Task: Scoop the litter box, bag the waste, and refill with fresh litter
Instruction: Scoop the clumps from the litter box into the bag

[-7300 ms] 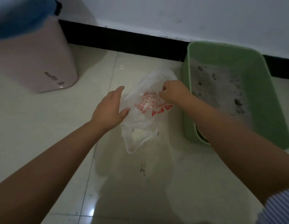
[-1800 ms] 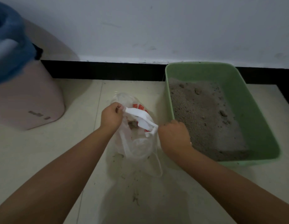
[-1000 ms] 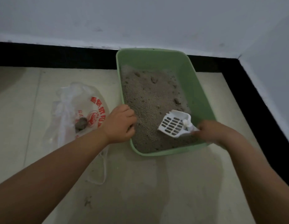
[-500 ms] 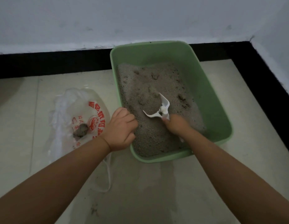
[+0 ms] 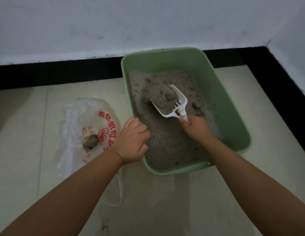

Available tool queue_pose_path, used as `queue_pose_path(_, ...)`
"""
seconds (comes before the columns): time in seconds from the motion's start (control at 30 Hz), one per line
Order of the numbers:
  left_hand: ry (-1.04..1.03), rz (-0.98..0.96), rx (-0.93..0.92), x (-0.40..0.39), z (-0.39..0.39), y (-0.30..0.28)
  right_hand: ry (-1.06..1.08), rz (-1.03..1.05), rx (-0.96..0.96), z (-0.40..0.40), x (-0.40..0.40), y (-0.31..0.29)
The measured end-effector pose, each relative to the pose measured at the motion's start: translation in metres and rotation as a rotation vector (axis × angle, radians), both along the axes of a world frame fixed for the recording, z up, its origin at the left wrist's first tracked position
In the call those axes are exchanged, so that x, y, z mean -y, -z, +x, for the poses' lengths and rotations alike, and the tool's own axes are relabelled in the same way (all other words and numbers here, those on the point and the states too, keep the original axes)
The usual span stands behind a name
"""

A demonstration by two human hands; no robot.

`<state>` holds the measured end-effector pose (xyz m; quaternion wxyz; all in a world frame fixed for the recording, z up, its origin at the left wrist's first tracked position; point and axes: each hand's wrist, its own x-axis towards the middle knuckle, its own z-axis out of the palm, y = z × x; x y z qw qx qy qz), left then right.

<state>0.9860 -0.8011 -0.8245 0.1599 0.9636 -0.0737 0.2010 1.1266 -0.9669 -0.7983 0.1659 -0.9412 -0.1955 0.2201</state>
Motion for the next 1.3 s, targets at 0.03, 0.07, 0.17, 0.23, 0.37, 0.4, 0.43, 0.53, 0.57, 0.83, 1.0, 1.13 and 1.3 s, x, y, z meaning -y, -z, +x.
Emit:
queue_pose_path(0.03, 0.000, 0.002, 0.002, 0.000, 0.000, 0.000, -0.010, -0.044, 0.040, 0.001, 0.003, -0.004)
queue_pose_path(0.07, 0.001, 0.007, 0.005, 0.000, 0.000, 0.000, -0.019, -0.084, 0.073, 0.003, 0.006, -0.008)
queue_pose_path(0.17, -0.001, 0.017, 0.012, 0.000, 0.001, -0.001, -0.037, -0.089, 0.069, 0.006, 0.018, -0.014)
queue_pose_path(0.23, -0.003, 0.018, 0.015, 0.000, 0.001, -0.001, -0.022, 0.002, 0.008, 0.003, 0.023, -0.013)
queue_pose_path(0.37, -0.018, 0.023, 0.012, 0.001, 0.000, -0.001, 0.011, 0.026, -0.028, 0.000, 0.023, -0.012)
queue_pose_path(0.4, -0.021, 0.025, 0.011, 0.001, 0.000, -0.001, 0.011, 0.014, -0.029, 0.000, 0.022, -0.013)
queue_pose_path(0.43, -0.023, 0.027, 0.009, 0.002, 0.000, -0.002, 0.019, 0.028, -0.044, 0.000, 0.023, -0.012)
queue_pose_path(0.53, -0.031, 0.054, -0.001, 0.002, 0.001, -0.004, 0.059, 0.124, -0.089, -0.002, 0.023, -0.012)
queue_pose_path(0.57, -0.035, 0.066, -0.005, 0.002, 0.000, -0.004, 0.066, 0.122, -0.081, -0.003, 0.022, -0.013)
queue_pose_path(0.83, -0.037, 0.082, -0.057, 0.002, -0.002, -0.007, -0.048, 0.095, -0.033, -0.019, 0.011, -0.016)
queue_pose_path(1.0, -0.032, 0.073, -0.050, 0.002, -0.007, -0.010, 0.037, 0.157, -0.073, -0.022, 0.016, -0.019)
queue_pose_path(1.13, -0.014, 0.021, -0.057, 0.001, -0.020, -0.014, 0.061, 0.067, -0.036, -0.020, 0.025, -0.026)
queue_pose_path(1.3, -0.134, 0.043, -0.087, -0.010, -0.045, -0.025, -0.025, -0.017, 0.035, -0.022, 0.027, -0.030)
